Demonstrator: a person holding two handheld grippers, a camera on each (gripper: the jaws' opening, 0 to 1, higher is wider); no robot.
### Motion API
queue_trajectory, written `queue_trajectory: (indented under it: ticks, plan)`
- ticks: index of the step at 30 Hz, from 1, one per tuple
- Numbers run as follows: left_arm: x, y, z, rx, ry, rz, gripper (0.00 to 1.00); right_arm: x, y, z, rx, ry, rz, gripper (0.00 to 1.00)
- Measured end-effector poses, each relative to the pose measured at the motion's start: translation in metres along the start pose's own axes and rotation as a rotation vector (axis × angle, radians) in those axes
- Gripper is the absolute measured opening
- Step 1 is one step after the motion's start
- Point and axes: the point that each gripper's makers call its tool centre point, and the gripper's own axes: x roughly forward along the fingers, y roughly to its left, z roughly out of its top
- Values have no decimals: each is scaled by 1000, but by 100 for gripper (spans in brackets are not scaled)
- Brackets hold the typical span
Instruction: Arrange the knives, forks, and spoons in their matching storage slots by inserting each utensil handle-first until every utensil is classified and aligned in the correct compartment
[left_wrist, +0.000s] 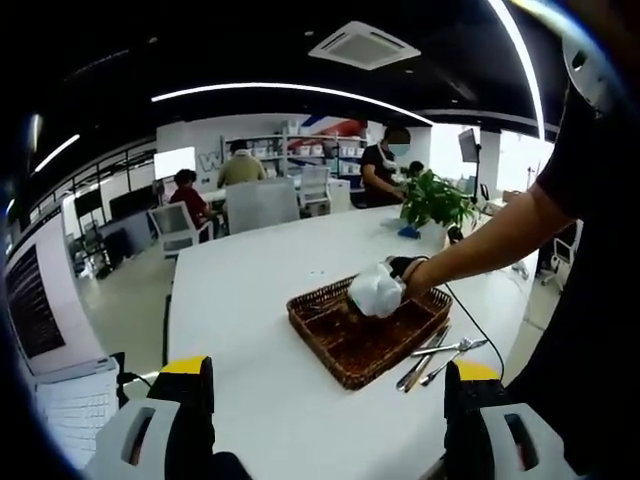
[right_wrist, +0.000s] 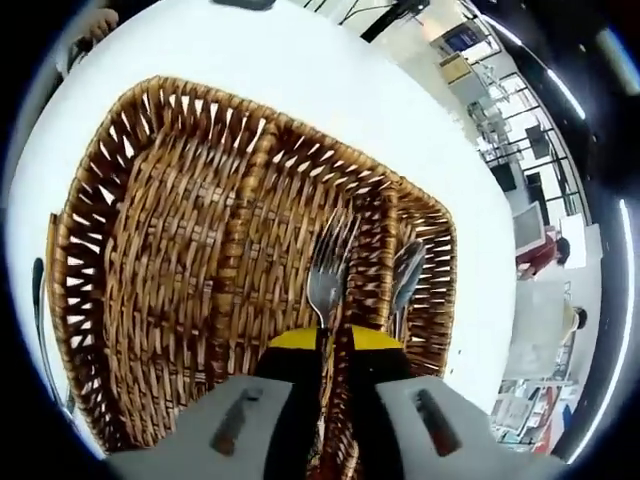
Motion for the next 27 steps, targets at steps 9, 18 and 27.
queue_trajectory:
  ticks: [9,18,27]
  plan:
    - [4,-5,7,17,-17,-14,100,-36,-26,11,275,-148,-26,45]
    - [20,-16,18,49,-45,-55,100,-101,-53,5,553,-295,-71,73]
    - [37,-29,31,77,-80,-89,100,-160,-56,-19,717,-381,-138,97]
